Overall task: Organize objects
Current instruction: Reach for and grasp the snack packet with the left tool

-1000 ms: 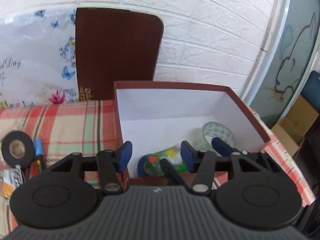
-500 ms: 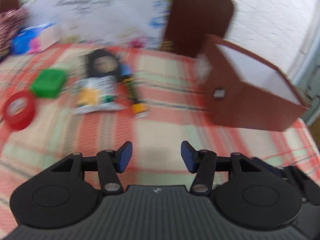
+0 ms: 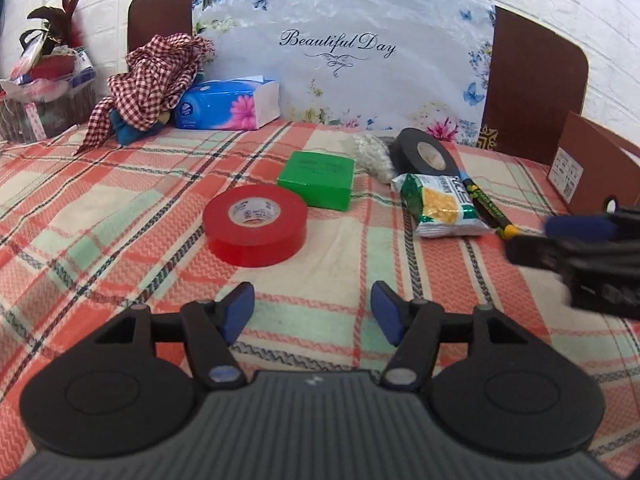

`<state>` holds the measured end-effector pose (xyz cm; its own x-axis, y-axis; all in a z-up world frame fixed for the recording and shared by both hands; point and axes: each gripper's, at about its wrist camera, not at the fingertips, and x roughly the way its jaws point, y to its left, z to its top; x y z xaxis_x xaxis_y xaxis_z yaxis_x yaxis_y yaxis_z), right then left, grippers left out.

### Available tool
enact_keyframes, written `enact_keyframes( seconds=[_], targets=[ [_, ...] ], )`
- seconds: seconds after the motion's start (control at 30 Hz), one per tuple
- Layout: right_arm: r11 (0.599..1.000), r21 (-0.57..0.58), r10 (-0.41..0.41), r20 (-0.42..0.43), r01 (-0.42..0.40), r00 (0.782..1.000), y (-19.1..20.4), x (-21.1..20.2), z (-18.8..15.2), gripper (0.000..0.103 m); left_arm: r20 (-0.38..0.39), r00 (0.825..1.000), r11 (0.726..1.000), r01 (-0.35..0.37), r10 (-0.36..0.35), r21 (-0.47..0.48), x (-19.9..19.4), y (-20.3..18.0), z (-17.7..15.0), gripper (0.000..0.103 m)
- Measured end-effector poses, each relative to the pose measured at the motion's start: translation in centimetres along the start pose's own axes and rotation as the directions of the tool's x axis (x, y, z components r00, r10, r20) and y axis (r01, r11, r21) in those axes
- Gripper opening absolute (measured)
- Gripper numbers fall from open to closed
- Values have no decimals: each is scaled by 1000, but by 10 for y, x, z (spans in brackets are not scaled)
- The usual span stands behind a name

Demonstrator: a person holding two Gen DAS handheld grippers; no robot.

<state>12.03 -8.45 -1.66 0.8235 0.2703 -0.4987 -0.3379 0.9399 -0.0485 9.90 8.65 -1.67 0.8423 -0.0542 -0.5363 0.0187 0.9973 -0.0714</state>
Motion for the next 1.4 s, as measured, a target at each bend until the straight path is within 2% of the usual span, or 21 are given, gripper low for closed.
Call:
enact_keyframes(
  seconds=[0.1, 0.13, 0.17, 0.2, 0.27, 0.47, 0.6, 0.7, 0.73, 0.77, 0.8, 0.83, 0.9, 1.0, 1.07, 1.13, 1.17, 1.23, 1.3, 1.37, 1.4],
  targets=[
    [1000, 11, 6, -33, -6, 999, 4, 30, 10, 50, 6, 999, 998, 37, -36, -58, 0, 13, -2, 66],
    [1000, 24, 11, -56, -9, 998, 3, 41, 10, 44, 7, 999, 997, 39, -39, -61, 1, 13, -2, 66],
    [999, 39, 26, -85, -23, 996, 0, 50, 10, 23, 8, 999, 998, 37, -36, -58, 0, 12, -3, 66],
    [997, 57, 49, -95, -43, 994, -3, 54, 9, 22, 8, 999, 998, 35, -35, -54, 0, 11, -3, 66],
    [996, 68, 70, -85, -64, 994, -7, 46, 6, 3, 7, 999, 998, 36, -35, -55, 0, 11, -3, 66],
    [997, 50, 58, -90, -53, 994, -15, -16, -30, 2, 5, 1000, 999, 24, -24, -38, 0, 8, -4, 67],
    [996, -80, -46, -85, 39, 995, -12, -81, -68, 3, -2, 1000, 1000, 8, -8, -9, 1, 4, -4, 68],
    [995, -63, -80, -104, 74, 991, -29, -120, -92, 28, -15, 1000, 1000, -1, 2, 21, 2, -1, -3, 72],
    [996, -35, -81, -108, 77, 991, -37, -131, -97, 44, -23, 1000, 999, -3, 3, 37, 3, -3, -2, 72],
    [997, -2, -74, -112, 75, 991, -46, -141, -100, 50, -35, 999, 998, -13, 15, 54, 3, -6, 0, 72],
    [997, 34, -61, -117, 66, 991, -54, -148, -104, 50, -54, 998, 998, -14, 17, 62, 2, -10, 3, 72],
    [996, 67, -51, -120, 59, 991, -61, -153, -108, 50, -83, 996, 999, 18, -14, 46, -1, -14, 6, 71],
    [992, 119, -37, -117, 51, 992, -69, -159, -115, 50, -129, 981, 989, 140, -144, -37, -11, -22, 14, 70],
    [990, 136, -17, -99, 31, 995, -73, -158, -116, 51, -167, 925, 939, 325, -341, -113, -28, -51, 26, 70],
    [993, 116, -13, -75, 22, 997, -70, -154, -111, 59, -191, 889, 910, 404, -415, -97, -36, -78, 30, 72],
    [995, 96, -11, -52, 16, 999, -63, -149, -104, 68, -227, 863, 892, 448, -451, -68, -38, -102, 30, 74],
    [997, 83, -6, -41, 9, 999, -61, -147, -102, 68, -243, 853, 885, 461, -461, -60, -37, -111, 30, 74],
    [998, 58, -1, -42, 3, 999, -57, -138, -98, 68, -273, 846, 884, 466, -459, -40, -33, -127, 25, 80],
    [999, 41, -1, -60, 3, 998, -56, -125, -95, 68, -306, 842, 889, 457, -444, -33, -28, -137, 18, 81],
    [1000, 28, 4, -79, -1, 997, -55, -112, -93, 67, -346, 825, 887, 460, -446, -45, -19, -143, 8, 77],
    [1000, 24, 12, -89, -10, 996, -54, -105, -92, 65, -356, 827, 890, 455, -436, -32, -15, -146, 3, 69]
  ],
)
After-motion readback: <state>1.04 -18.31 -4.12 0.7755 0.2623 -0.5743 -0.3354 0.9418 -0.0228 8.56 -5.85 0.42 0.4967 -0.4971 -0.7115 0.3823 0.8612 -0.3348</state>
